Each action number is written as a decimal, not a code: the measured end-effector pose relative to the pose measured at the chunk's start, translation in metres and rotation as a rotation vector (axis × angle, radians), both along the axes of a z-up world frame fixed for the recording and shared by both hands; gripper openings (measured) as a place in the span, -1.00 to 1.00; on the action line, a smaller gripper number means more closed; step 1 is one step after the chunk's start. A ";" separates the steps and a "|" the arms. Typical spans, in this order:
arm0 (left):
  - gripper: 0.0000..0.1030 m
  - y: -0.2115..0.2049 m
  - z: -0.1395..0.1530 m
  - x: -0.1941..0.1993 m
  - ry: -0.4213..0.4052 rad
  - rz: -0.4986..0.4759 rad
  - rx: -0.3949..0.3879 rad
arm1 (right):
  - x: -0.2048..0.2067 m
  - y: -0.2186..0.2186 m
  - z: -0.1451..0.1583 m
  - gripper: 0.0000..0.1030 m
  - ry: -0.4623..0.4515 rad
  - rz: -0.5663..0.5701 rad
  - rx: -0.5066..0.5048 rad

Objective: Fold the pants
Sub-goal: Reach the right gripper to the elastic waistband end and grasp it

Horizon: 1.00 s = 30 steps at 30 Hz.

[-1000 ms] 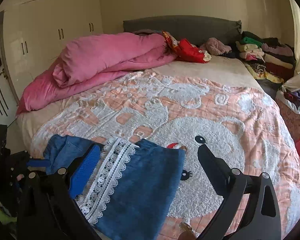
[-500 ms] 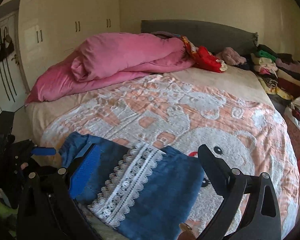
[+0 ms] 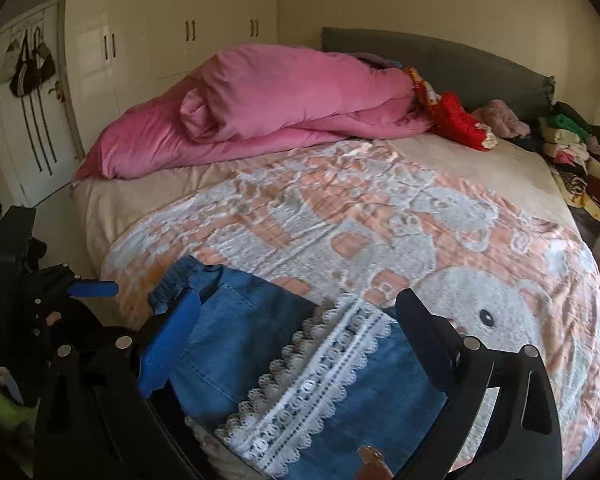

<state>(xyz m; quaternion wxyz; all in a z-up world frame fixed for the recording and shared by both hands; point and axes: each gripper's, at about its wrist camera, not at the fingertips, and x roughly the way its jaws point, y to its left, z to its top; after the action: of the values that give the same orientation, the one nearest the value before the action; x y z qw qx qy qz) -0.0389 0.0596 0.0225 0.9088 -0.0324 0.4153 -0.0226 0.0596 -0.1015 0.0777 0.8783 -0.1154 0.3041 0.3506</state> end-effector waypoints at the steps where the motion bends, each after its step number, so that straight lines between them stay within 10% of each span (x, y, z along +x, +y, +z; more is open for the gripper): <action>1: 0.81 0.005 -0.002 0.000 0.007 0.012 -0.005 | 0.000 0.005 -0.002 0.89 0.002 0.010 -0.007; 21: 0.80 0.063 -0.049 0.023 0.132 0.126 -0.260 | 0.029 0.106 -0.048 0.90 0.139 0.249 -0.115; 26: 0.11 0.057 -0.058 0.035 0.164 0.101 -0.283 | 0.045 0.142 -0.071 0.89 0.240 0.336 -0.162; 30: 0.06 0.051 -0.073 0.040 0.202 0.083 -0.271 | 0.054 0.163 -0.091 0.89 0.292 0.389 -0.210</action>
<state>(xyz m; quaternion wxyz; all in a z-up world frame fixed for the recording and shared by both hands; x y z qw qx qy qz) 0.0011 0.1109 -0.0506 0.8500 -0.1738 0.4959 -0.0376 0.1138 0.0618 -0.0131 0.7242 -0.2104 0.4346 0.4924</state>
